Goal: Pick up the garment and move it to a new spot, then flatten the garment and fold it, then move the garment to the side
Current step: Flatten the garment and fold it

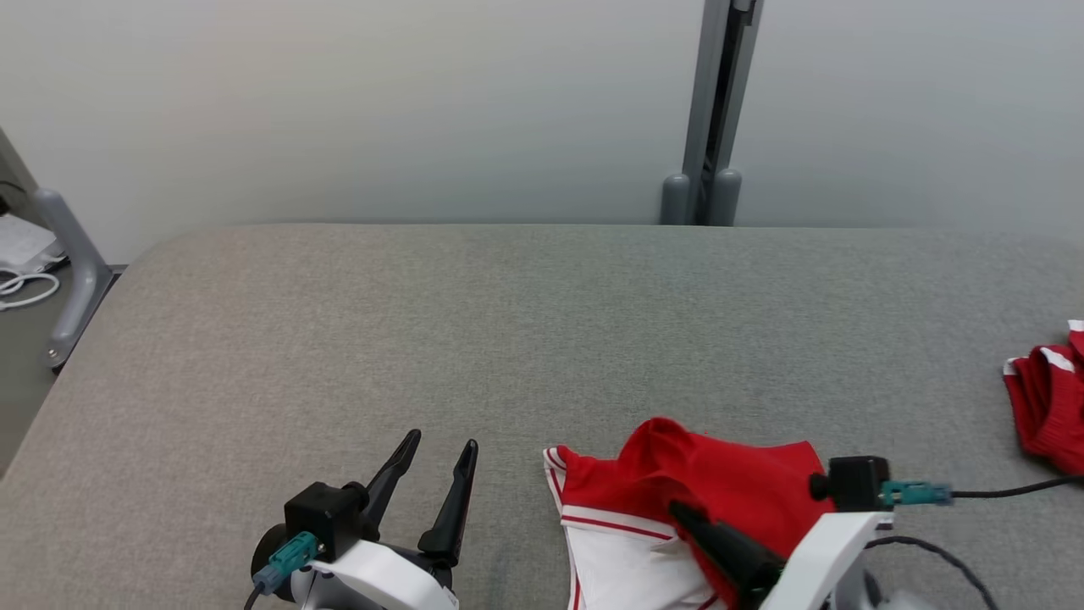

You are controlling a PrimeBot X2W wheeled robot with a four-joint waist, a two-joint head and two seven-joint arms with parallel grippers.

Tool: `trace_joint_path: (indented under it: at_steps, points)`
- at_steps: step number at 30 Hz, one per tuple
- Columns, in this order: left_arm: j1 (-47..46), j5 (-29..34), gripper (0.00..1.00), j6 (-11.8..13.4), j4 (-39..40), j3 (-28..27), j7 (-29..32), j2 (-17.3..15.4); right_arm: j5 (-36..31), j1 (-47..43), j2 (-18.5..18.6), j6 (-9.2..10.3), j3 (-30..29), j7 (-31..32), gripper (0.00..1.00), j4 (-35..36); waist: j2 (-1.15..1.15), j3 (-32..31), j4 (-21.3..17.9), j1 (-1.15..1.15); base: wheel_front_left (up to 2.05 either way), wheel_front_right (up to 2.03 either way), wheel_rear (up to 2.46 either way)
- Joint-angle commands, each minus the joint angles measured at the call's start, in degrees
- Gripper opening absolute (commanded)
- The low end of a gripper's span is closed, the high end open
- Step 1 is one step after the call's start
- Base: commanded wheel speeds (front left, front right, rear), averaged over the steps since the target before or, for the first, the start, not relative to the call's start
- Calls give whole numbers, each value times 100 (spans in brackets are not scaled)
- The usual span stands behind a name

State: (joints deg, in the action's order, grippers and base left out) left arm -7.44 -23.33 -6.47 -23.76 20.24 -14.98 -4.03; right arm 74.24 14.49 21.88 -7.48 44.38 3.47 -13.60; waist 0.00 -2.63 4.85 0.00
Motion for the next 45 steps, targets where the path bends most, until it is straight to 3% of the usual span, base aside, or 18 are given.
trace_joint_path:
  at_steps: [1,10,21,22,23,45]
  points:
    - [-68,48,100,-20,-32,-8,-22,0,-46,23,-160,-2,33,-46,0,-105,0,40,102,0,0,0,0]
    - [-142,86,100,-61,-125,-13,-23,42,-285,214,-632,-1,291,-128,0,-839,0,151,412,0,0,0,0]
    - [-152,117,100,-78,-165,-58,-23,74,-294,354,-855,-1,466,-301,0,-1534,0,237,617,0,0,0,0]
    - [-154,117,100,-80,-171,-60,-23,76,-311,377,-869,-1,468,-322,33,-1597,0,239,623,0,0,0,0]
    - [-160,119,100,-81,-177,-60,-23,80,-300,382,-896,-1,497,-273,100,-1667,0,239,630,0,0,0,0]
    - [-184,131,100,-94,-157,-154,-23,98,-230,631,-1267,-1,1166,-20,100,-1729,0,247,478,0,0,0,0]
